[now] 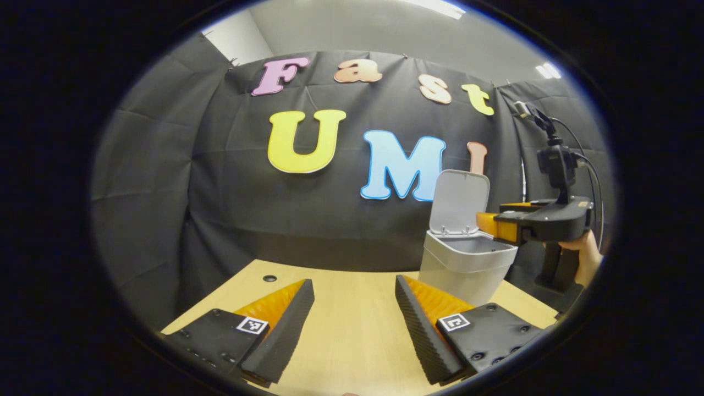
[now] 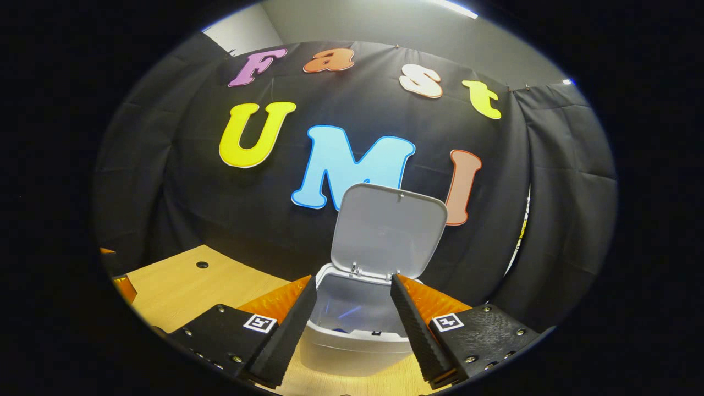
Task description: Press the lid of the desktop garbage bin to open it, pick up the crumpled paper on the desktop and throw it into the bin, then pick up the pop can on the desktop and drop it into the bin, and finally close the garbage bin lid.
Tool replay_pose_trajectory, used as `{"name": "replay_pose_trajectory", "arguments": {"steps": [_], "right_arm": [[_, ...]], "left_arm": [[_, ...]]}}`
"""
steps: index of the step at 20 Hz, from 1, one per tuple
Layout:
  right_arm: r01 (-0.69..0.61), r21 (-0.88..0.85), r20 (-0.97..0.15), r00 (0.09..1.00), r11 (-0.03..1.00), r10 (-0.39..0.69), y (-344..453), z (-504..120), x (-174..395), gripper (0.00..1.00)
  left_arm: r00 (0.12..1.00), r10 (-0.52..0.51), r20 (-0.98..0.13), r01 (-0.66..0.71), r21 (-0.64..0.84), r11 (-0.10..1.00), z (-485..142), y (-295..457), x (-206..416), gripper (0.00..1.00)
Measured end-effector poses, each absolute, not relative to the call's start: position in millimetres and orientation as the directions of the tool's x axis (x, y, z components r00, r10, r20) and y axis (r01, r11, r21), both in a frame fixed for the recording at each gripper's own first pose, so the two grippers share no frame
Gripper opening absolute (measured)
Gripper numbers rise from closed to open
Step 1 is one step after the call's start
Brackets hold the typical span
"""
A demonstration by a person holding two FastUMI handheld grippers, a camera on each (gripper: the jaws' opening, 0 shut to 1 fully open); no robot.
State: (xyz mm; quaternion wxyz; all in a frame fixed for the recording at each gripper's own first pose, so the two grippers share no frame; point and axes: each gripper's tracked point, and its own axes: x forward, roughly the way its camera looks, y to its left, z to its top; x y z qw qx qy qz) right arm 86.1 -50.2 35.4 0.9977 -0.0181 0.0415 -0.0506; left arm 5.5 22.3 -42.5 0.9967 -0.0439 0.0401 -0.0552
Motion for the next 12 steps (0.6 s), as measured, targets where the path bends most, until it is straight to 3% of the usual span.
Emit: {"name": "replay_pose_trajectory", "arguments": {"steps": [7,12], "right_arm": [[0.173,-0.053,-0.057,0.983,0.983,-0.176,-82,82,115,0.87],[0.206,-0.069,-0.041,0.977,0.976,-0.21,-101,109,140,0.87]], "left_arm": [[0.978,-0.202,-0.047,0.195,-0.11,0.975,-35,23,21,0.98],[0.979,-0.196,-0.053,0.189,-0.113,0.975,-37,33,28,0.98]]}}
